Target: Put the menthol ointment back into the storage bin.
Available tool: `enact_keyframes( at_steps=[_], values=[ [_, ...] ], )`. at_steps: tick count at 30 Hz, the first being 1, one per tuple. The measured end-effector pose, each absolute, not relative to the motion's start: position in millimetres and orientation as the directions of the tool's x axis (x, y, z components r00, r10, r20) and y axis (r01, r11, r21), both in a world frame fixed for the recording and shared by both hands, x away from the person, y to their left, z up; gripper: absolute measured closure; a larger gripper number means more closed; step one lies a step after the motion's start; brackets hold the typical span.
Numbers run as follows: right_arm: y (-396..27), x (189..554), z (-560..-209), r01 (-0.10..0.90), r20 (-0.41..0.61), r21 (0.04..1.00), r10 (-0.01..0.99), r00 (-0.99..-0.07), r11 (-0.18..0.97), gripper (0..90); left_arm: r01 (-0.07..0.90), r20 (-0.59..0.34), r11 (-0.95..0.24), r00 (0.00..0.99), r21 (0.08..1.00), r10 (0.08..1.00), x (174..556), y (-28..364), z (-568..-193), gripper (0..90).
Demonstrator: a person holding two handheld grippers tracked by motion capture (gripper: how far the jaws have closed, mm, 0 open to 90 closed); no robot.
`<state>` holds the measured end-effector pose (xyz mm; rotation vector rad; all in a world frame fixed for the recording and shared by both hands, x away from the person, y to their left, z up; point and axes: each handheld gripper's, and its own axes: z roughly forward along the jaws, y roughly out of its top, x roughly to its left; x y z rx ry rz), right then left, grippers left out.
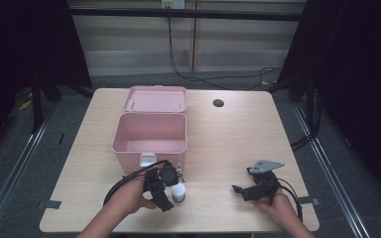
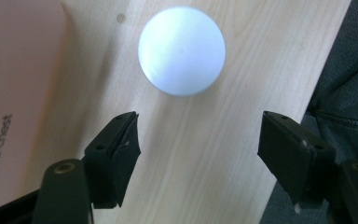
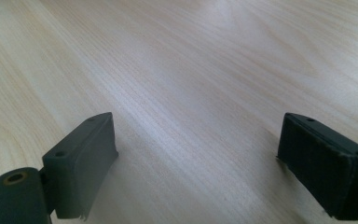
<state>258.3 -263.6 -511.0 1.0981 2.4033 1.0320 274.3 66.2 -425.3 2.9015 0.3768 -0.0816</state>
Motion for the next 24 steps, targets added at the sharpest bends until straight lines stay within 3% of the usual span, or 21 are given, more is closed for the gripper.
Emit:
enact_keyframes(
  at_steps=[12,24],
  values=[
    [-263.6,258.3,-511.0,0.532,0.021,0.718,0.75,-0.661,0.448,10.8,0.276,-0.106,-0.942,0.96,0.192,0.26,285.0,47.7,-433.4,33.6],
    [-263.6,258.3,-511.0,0.532,0.021,0.718,0.75,-0.661,0.448,10.8,0.298,-0.117,-0.938,0.953,0.179,0.281,292.3,42.1,-437.8,43.2]
  ],
)
